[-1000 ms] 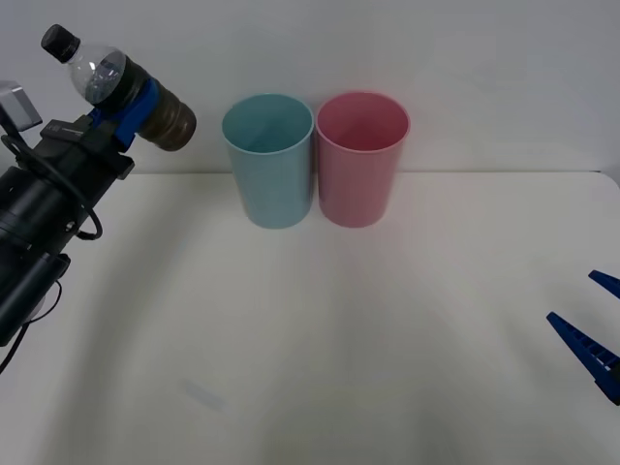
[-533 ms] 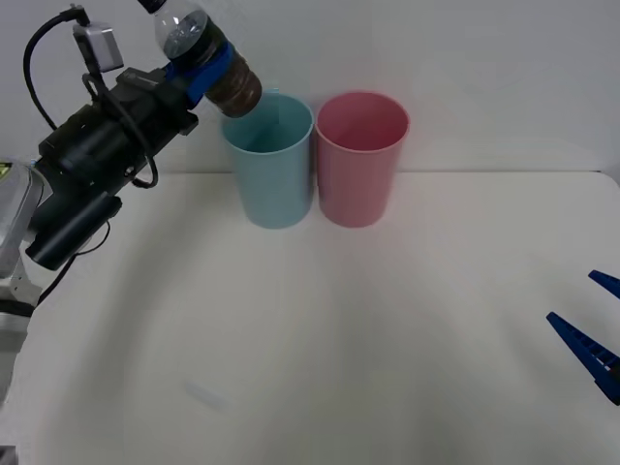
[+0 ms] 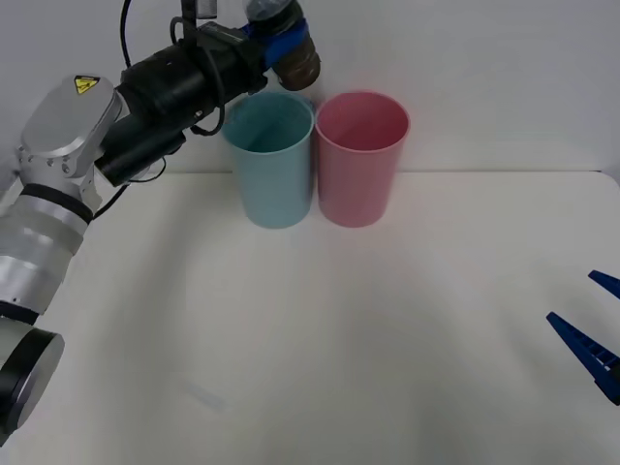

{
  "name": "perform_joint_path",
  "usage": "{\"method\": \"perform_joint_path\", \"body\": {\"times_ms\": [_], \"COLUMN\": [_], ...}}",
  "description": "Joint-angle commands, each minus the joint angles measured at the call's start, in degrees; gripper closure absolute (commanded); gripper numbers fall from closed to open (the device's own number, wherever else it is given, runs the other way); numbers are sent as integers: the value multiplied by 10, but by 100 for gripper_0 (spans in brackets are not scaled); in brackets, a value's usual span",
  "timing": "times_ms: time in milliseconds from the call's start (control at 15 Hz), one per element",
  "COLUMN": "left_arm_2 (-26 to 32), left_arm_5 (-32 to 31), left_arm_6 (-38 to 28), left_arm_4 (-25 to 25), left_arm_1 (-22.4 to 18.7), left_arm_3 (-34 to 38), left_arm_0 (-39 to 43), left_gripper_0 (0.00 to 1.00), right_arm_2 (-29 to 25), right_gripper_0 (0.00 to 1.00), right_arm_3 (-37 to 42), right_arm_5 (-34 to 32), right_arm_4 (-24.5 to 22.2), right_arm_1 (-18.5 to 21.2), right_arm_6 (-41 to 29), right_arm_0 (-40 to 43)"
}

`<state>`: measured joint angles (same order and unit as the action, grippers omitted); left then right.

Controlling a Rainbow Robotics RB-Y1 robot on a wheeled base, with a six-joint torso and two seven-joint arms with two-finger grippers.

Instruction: Grasp the object on the table and drop it into the matching bin: aluminum can to the light blue bin, PET bottle to the pink bin.

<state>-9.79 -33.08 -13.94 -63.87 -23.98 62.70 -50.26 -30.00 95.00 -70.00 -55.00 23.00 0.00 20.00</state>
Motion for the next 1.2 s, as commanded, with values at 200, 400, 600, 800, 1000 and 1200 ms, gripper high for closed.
{"method": "perform_joint_path", "body": {"times_ms": [200,400,600,800,1000,1200], "left_arm_2": [-45,-103,-140,-170,-175,-175], "left_arm_5": [3,45,96,144,162,162], "left_arm_6": [67,72,73,72,70,68], "left_arm_4": [1,3,6,6,3,3], "left_arm_1": [31,44,60,77,87,87], "left_arm_3": [-100,-116,-116,-116,-116,-116], "left_arm_0": [-81,-111,-123,-129,-130,-129], "left_gripper_0": [99,99,98,98,98,75], "right_arm_2": [0,0,0,0,0,0], "right_gripper_0": [0,0,0,0,0,0], "right_arm_3": [0,0,0,0,0,0], "right_arm_5": [0,0,0,0,0,0], "right_arm_4": [0,0,0,0,0,0], "right_arm_1": [0,0,0,0,0,0], "right_arm_6": [0,0,0,0,0,0], "right_arm_0": [0,0,0,0,0,0]}}
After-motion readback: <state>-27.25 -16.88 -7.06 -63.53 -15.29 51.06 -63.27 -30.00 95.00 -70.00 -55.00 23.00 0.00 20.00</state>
